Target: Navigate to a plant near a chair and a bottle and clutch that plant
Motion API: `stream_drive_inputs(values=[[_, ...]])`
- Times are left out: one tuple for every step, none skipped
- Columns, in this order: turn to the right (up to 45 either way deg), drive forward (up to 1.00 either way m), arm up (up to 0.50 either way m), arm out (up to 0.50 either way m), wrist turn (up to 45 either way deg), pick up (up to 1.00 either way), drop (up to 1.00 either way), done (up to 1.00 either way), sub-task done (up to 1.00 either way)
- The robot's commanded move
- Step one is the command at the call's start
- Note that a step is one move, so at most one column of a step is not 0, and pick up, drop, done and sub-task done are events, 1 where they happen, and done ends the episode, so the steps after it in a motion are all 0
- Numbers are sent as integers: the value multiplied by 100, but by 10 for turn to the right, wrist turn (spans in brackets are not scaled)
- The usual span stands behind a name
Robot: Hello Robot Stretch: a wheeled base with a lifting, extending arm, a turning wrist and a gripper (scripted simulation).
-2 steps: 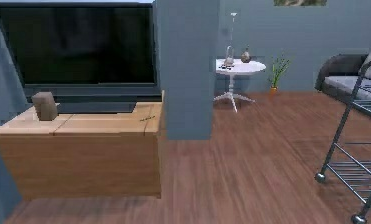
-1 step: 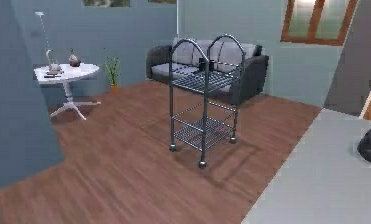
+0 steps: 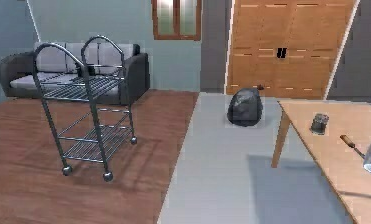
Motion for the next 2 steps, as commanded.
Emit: stream_drive_inputs(values=[[0, 100, 0, 0, 0, 0, 0, 0, 0], [30, 0, 0, 0, 0, 0, 0, 0, 0]])
